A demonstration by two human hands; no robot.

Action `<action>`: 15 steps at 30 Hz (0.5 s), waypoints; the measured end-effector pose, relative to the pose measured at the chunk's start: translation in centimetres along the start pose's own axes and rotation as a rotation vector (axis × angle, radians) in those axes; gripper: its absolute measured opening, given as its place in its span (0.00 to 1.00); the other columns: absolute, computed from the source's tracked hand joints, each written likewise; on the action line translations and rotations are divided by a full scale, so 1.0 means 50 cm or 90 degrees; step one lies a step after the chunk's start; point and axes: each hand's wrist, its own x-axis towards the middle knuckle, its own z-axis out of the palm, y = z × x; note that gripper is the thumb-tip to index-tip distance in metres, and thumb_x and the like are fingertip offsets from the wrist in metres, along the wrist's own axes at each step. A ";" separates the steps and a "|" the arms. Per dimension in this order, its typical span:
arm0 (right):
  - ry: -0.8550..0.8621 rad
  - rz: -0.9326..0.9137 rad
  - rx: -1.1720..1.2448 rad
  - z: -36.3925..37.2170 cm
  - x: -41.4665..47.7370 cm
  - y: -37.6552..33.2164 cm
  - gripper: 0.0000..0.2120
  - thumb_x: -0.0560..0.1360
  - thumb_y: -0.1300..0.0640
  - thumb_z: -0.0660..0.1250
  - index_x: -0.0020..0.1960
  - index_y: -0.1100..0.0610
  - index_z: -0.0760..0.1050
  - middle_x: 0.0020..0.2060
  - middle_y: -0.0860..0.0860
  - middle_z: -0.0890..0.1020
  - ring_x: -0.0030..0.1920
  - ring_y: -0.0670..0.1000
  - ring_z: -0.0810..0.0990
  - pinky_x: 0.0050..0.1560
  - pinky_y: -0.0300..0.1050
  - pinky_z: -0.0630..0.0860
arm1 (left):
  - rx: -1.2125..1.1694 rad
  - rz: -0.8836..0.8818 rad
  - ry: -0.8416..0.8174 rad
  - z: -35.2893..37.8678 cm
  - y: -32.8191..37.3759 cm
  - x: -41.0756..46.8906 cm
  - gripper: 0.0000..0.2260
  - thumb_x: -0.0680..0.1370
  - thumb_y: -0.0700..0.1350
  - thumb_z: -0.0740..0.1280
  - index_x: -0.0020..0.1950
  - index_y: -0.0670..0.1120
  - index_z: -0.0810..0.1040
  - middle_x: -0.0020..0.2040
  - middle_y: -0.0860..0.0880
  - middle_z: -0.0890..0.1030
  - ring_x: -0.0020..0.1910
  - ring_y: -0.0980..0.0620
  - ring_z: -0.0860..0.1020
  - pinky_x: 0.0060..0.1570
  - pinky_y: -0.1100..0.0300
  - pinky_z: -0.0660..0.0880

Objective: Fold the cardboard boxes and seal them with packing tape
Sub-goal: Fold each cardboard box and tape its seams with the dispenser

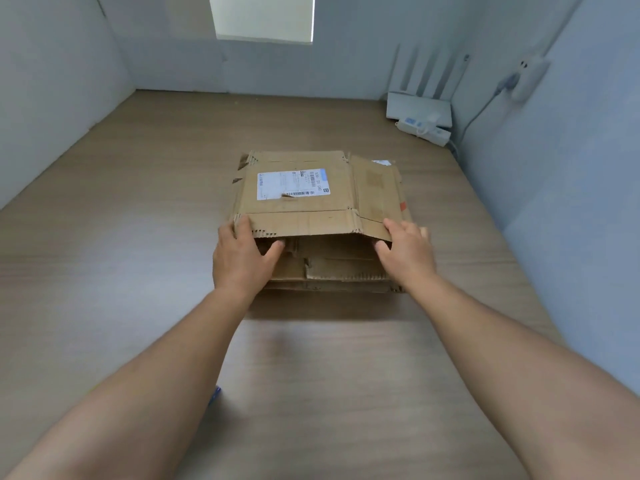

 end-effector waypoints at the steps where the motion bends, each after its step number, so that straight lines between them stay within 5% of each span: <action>1: 0.028 -0.017 0.028 -0.014 -0.007 -0.002 0.22 0.79 0.55 0.57 0.73 0.51 0.66 0.66 0.56 0.72 0.63 0.59 0.66 0.62 0.49 0.66 | -0.039 0.004 0.018 -0.015 0.012 -0.001 0.30 0.75 0.55 0.68 0.73 0.46 0.62 0.68 0.44 0.65 0.60 0.41 0.72 0.56 0.52 0.70; 7: 0.256 -0.158 0.118 -0.138 -0.063 -0.049 0.12 0.77 0.64 0.60 0.59 0.62 0.75 0.50 0.61 0.78 0.52 0.62 0.75 0.44 0.49 0.66 | -0.223 0.098 0.146 -0.126 0.097 -0.042 0.33 0.74 0.34 0.62 0.77 0.47 0.55 0.67 0.46 0.72 0.59 0.46 0.73 0.52 0.62 0.65; 15: 0.394 -0.221 0.127 -0.295 -0.207 -0.068 0.09 0.76 0.64 0.61 0.56 0.64 0.71 0.47 0.59 0.79 0.43 0.61 0.78 0.37 0.46 0.68 | -0.263 0.076 0.300 -0.295 0.176 -0.175 0.08 0.76 0.42 0.65 0.54 0.45 0.71 0.47 0.49 0.76 0.46 0.50 0.75 0.45 0.62 0.67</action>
